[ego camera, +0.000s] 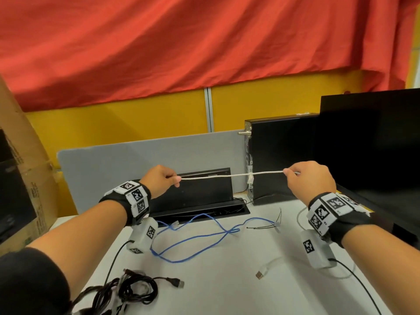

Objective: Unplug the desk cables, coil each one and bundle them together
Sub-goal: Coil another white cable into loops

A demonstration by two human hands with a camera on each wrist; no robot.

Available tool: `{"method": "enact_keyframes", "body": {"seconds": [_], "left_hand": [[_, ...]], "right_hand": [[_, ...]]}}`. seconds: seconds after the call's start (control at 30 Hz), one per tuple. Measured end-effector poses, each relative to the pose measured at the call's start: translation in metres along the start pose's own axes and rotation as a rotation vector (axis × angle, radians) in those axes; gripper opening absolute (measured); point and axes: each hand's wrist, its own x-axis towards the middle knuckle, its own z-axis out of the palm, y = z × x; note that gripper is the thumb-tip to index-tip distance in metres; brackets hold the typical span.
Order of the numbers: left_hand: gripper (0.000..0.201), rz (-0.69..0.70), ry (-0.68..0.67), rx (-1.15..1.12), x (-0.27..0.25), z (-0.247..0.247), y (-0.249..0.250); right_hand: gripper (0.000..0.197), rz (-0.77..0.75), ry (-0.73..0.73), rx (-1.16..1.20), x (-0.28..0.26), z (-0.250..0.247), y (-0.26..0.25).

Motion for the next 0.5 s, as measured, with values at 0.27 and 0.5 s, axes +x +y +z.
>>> {"method": "enact_keyframes", "body": {"seconds": [0.27, 0.5], "left_hand": [[0.031, -0.049, -0.054, -0.044, -0.007, -0.009, 0.004], [0.026, -0.151, -0.214, -1.254, -0.022, -0.009, 0.032]], "right_hand": [[0.016, -0.013, -0.053, -0.056, -0.001, 0.002, 0.015], [0.022, -0.097, -0.429, -0.238, -0.026, 0.020, 0.020]]}}
